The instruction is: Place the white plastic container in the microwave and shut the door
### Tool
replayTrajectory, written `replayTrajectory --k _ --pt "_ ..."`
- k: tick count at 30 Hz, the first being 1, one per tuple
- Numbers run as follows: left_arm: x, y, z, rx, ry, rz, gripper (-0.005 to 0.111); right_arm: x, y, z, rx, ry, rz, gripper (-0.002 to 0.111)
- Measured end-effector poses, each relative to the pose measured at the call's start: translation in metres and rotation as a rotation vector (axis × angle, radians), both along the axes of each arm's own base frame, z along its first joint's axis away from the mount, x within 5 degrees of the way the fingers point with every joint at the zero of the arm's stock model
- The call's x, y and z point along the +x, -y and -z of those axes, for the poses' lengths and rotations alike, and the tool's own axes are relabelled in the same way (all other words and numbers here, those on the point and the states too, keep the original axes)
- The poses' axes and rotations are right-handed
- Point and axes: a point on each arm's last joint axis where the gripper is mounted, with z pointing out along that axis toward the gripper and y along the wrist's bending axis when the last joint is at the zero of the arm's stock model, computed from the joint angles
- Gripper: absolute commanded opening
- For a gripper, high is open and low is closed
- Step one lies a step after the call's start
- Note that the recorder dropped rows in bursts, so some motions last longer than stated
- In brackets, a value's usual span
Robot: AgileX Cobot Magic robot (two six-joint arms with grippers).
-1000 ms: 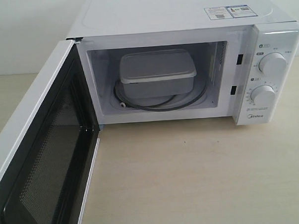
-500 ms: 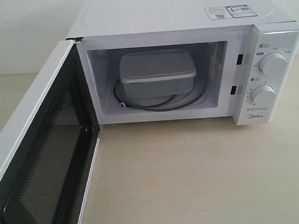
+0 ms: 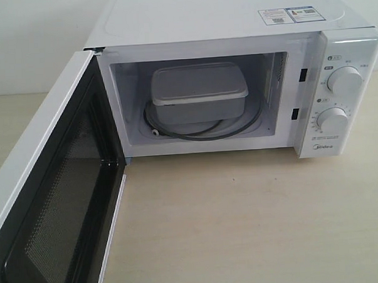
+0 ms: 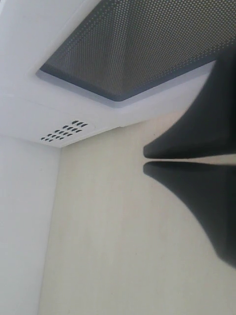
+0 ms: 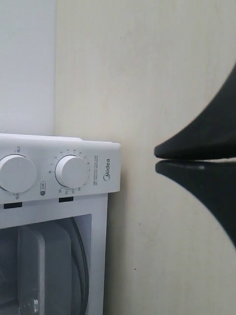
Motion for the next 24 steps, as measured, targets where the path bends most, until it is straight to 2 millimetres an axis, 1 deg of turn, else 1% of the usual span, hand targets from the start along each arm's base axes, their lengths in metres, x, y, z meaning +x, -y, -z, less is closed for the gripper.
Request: replayTrajectory --k 14,18,19,21,24 --pt "0.0 0.0 0.0 0.0 0.0 0.0 0.004 0.0 0.0 0.0 0.0 0.0 0.0 0.0" --pt "0.0 0.001 -0.001 -0.027 0.005 0.003 0.004 0.0 0.0 0.0 0.0 0.0 0.0 0.0" --pt "0.0 0.001 -0.002 -0.041 0.011 0.004 0.004 0.0 0.0 0.0 0.0 0.0 0.0 0.0" --pt "-0.001 0.002 -0.013 -0.074 0.041 0.008 0.004 0.0 0.0 0.0 0.0 0.0 0.0 0.0" --pt "-0.005 0.003 -0.041 -0.122 0.122 0.017 0.004 0.0 0.0 0.0 0.0 0.0 0.0 0.0"
